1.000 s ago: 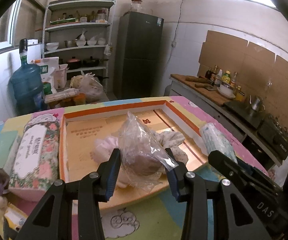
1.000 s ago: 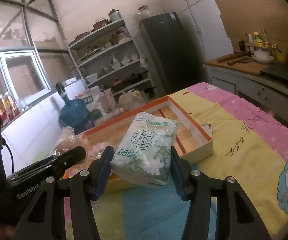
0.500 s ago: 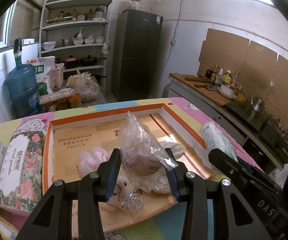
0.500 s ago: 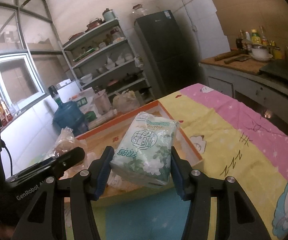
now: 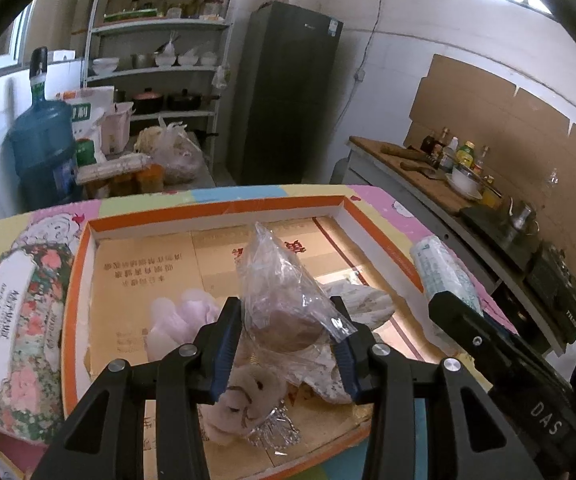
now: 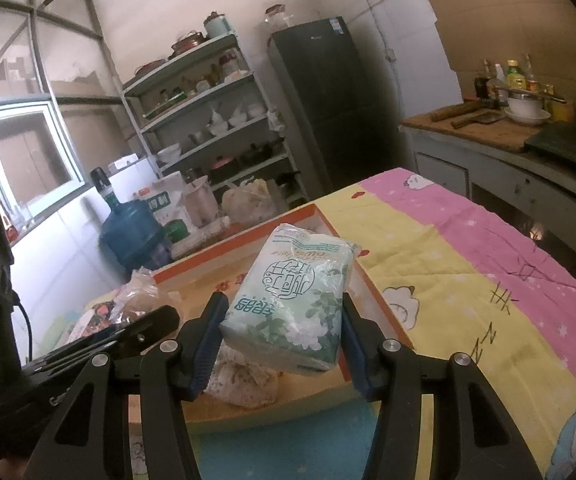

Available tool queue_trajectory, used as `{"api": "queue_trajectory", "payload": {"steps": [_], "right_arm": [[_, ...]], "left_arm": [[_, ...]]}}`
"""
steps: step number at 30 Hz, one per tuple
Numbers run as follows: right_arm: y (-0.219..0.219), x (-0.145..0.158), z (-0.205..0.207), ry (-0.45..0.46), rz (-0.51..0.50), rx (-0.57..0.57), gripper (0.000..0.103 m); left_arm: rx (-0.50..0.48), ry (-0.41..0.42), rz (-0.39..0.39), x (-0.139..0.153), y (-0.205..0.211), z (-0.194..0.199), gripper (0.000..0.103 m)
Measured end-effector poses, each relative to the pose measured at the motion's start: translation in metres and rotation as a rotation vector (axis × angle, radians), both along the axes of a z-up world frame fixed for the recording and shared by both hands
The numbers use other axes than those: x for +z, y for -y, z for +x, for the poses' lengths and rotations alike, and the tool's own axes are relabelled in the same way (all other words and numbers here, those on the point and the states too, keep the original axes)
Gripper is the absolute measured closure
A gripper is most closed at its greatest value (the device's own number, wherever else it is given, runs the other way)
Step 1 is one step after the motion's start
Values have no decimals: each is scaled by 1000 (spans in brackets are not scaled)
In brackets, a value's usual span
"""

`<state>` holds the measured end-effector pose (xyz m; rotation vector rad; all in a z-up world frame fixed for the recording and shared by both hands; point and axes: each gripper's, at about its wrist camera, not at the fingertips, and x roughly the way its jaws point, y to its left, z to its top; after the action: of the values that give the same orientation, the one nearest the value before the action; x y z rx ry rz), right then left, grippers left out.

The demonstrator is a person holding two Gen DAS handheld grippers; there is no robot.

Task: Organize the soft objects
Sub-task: 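Lower both tools into the box and open them, releasing bag and tissue pack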

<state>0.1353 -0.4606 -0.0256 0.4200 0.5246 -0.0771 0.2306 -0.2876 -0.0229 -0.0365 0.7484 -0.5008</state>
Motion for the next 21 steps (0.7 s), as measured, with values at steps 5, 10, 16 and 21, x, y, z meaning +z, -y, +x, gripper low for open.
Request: {"api": "queue_trajectory", "payload": {"steps": [5, 10, 16, 21], "right_arm": [[0, -8, 13, -35, 7, 18, 47], [-5, -15, 24, -76, 14, 51, 47], [-5, -19, 32, -105, 23, 63, 47], [-6, -19, 32, -104, 23, 64, 46]], "left_arm": [[0, -35, 6, -11, 2, 8, 59], [-9, -53, 18, -19, 7, 12, 59], [-14, -47, 14, -24, 8, 12, 58], [-8, -49, 14, -22, 6, 12, 54]]}}
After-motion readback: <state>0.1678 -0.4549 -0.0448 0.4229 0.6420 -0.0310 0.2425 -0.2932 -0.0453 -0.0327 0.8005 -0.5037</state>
